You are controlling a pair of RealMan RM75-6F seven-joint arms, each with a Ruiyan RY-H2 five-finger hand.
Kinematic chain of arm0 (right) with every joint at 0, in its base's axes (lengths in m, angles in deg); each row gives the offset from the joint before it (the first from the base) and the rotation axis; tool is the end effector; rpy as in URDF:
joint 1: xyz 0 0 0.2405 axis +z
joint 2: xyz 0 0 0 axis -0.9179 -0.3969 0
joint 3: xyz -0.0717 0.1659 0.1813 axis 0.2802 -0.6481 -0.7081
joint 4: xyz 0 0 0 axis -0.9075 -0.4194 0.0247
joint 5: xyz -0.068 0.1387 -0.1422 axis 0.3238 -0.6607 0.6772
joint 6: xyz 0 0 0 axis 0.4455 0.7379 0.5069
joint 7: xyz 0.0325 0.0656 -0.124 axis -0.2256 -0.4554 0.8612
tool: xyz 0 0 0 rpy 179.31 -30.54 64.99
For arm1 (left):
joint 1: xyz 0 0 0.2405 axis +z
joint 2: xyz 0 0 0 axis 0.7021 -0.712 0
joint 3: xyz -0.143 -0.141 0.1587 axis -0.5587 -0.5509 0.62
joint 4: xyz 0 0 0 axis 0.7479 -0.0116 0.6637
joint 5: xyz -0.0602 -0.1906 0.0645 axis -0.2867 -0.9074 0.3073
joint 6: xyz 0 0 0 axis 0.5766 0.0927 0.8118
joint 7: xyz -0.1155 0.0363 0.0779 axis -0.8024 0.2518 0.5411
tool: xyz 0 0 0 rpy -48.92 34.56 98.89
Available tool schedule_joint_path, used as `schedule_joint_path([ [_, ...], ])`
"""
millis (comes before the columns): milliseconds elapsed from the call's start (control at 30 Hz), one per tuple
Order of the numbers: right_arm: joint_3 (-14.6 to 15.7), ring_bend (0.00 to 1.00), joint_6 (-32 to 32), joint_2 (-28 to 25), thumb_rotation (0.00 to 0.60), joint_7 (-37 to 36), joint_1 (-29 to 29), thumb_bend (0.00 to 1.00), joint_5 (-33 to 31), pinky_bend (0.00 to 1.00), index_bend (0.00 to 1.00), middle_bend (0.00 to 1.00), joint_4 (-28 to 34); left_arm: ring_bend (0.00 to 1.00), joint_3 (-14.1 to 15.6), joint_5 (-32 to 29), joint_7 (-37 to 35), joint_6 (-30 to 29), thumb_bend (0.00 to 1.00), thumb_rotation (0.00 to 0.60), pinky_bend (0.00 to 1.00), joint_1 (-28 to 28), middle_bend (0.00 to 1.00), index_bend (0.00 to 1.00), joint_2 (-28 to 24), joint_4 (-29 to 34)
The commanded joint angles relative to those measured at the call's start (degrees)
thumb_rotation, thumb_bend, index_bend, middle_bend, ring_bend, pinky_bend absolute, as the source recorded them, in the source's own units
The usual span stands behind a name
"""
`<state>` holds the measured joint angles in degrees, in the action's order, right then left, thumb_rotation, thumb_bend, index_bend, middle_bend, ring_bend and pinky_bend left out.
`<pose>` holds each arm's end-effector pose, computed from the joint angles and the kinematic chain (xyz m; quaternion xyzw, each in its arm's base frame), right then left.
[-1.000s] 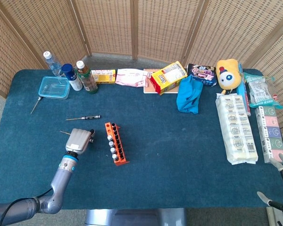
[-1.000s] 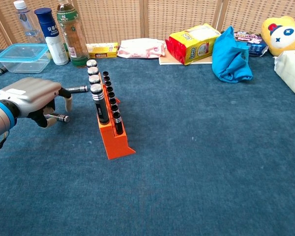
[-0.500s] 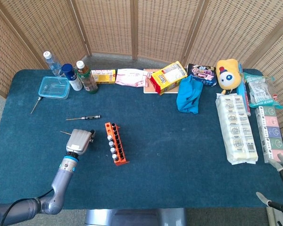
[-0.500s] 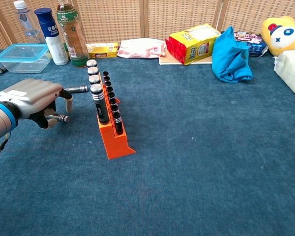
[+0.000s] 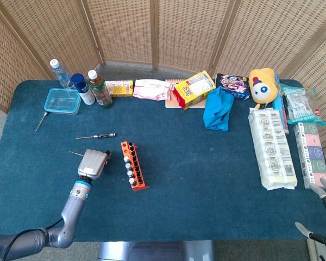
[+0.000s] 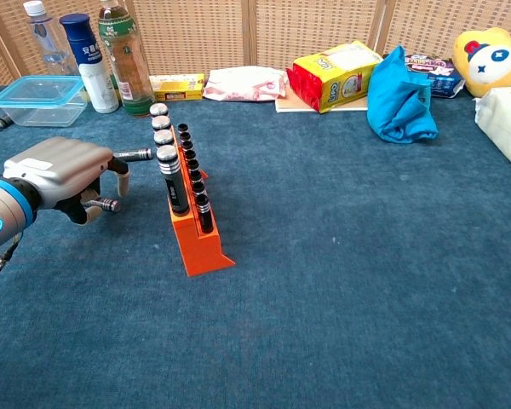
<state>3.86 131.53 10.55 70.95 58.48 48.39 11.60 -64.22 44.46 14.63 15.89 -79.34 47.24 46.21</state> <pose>-0.3044 -0.0945 0.2008 0.5241 -0.4557 0.4404 0.5690 -0.1980 0.3061 -0.0533 -0.7466 -0.3183 -0.2534 0.5264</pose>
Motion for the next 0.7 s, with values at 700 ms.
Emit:
schedule_joint_path([
  [700,0.3,0.0,0.0,-0.2,0.6,-2.3,0.2,0.0,0.6,0.0,0.16,0.06,0.1,1.0,0.4,-0.6,0.9,0.2,0.38,0.6,1.0,0.0,1.0,0.51,1.1,-1.8],
])
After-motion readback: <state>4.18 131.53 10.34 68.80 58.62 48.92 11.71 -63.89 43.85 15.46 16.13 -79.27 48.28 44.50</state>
